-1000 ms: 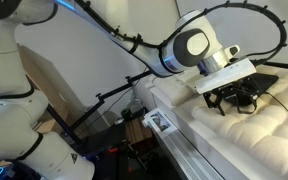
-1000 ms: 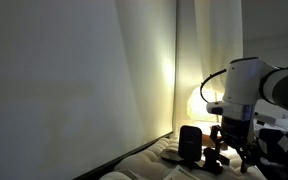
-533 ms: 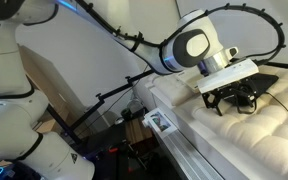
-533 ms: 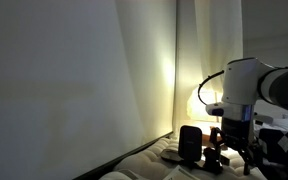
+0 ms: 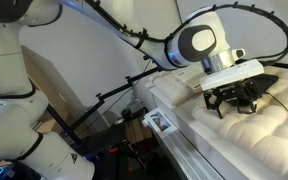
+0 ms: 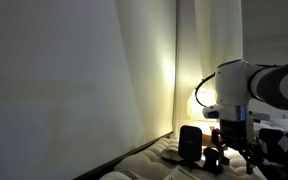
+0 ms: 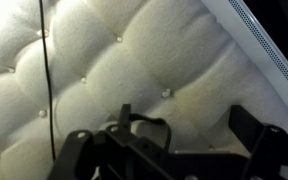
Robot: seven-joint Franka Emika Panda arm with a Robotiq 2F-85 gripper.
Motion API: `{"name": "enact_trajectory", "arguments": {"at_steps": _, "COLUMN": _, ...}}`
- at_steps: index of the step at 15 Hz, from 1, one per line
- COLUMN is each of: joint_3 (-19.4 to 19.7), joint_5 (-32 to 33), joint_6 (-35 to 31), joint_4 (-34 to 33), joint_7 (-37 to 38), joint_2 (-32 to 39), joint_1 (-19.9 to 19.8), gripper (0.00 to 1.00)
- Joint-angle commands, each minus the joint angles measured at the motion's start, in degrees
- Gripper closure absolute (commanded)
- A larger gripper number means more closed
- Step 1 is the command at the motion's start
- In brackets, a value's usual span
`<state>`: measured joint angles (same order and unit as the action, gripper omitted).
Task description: Pick up the black watch and put it on top of the white book
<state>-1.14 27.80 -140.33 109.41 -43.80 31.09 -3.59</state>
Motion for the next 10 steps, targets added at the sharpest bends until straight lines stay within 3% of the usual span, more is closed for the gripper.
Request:
{"name": "enact_trajectory", "arguments": {"at_steps": 1, "joint_3": 0.11, "joint_5": -1.25, "joint_6": 3.71, "joint_4": -3.15, "joint_7": -1.96, "joint_2": 1.40, "joint_1": 0.38, "gripper": 0.00}}
{"name": "enact_trajectory", "arguments": {"at_steps": 10, "joint_3": -1.56, "joint_5": -2.94, "joint_6": 0.52, "joint_4": -1.81, "joint_7": -12.27, "joint_2": 0.71, "joint_1": -0.91, "gripper": 0.00}}
